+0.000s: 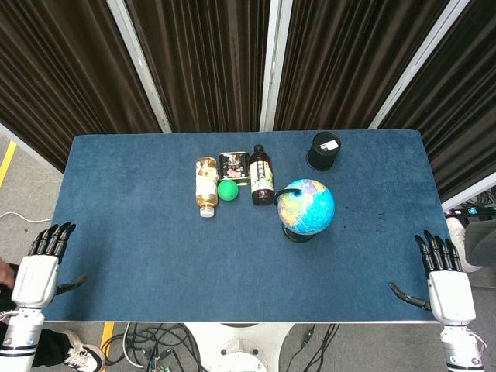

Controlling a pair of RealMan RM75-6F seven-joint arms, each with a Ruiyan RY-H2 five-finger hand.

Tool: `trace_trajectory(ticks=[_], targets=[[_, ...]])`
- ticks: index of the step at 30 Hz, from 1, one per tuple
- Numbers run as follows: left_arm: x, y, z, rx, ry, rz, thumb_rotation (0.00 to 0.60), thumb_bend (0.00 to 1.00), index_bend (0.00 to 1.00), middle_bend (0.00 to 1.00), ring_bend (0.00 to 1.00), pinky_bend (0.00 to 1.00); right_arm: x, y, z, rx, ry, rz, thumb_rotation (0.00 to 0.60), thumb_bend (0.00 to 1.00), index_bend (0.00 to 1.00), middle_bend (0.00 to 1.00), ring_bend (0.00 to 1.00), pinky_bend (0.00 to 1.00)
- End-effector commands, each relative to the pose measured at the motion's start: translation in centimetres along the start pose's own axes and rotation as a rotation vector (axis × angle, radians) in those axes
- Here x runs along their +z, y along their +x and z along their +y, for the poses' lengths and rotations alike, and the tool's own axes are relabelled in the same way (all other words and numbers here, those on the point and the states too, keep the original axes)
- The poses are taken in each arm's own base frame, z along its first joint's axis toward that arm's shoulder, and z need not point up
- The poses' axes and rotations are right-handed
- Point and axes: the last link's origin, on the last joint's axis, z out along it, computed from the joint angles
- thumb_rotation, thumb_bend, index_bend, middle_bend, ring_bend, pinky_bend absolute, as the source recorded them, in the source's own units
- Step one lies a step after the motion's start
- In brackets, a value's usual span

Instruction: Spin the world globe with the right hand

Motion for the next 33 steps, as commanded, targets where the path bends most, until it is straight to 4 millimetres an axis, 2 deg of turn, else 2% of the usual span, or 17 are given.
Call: trace_trajectory(ticks=[1,9,15,19,22,26,28,33], targets=[[-0.1,0.1,0.1,-0.003,-0.003,0.000,0.600,0.09,0.07,0.08,0.04,0.11,0.0,-0.1,0.0,0.004,0.003,-0.005,0.286,0.10,0.00,0.00,0.00,0.00],[-0.2,0.0,0.1,-0.030,-0.006,-0.018,0.600,0.09,0.07,0.08,0.04,0.11,0.2,0.1,-0.9,0.057,0.052,0.008,0.287,0.15,0.00,0.00,0.00,0.00],[-0.5,-0.2,-0.1,-0.037,-0.007,-0.031,0.600,0.09,0.07,0.08,0.04,0.11,0.9,-0.3,-3.1,0.223,0.172,-0.004,0.285,0.23,0.00,0.00,0.00,0.00],[-0.7,-0.4,-0.4,-0.047,0.006,-0.032,0.600,0.09,0.07,0.08,0.04,0.11,1.4,-0.5,-4.1,0.346,0.215,-0.047,0.263,0.38,0.00,0.00,0.00,0.00],[-0.7,-0.5,-0.5,-0.047,0.005,-0.036,0.600,0.09,0.07,0.08,0.04,0.11,1.9,-0.7,-4.6,0.415,0.222,-0.068,0.196,0.48,0.00,0.00,0.00,0.00],[-0.5,-0.6,-0.5,-0.044,0.000,-0.038,0.600,0.09,0.07,0.08,0.04,0.11,3.1,-1.2,-5.2,0.524,0.232,-0.108,0.164,0.61,0.00,0.00,0.00,0.00],[-0.6,-0.7,-0.6,-0.042,0.003,-0.040,0.600,0.09,0.07,0.08,0.04,0.11,3.8,-1.2,-5.9,0.632,0.262,-0.135,0.161,0.66,0.00,0.00,0.00,0.00],[-0.6,-0.8,-0.8,-0.045,0.012,-0.046,0.600,0.09,0.07,0.08,0.04,0.11,5.8,-1.2,-7.1,0.707,0.319,-0.126,0.171,0.69,0.00,0.00,0.00,0.00]])
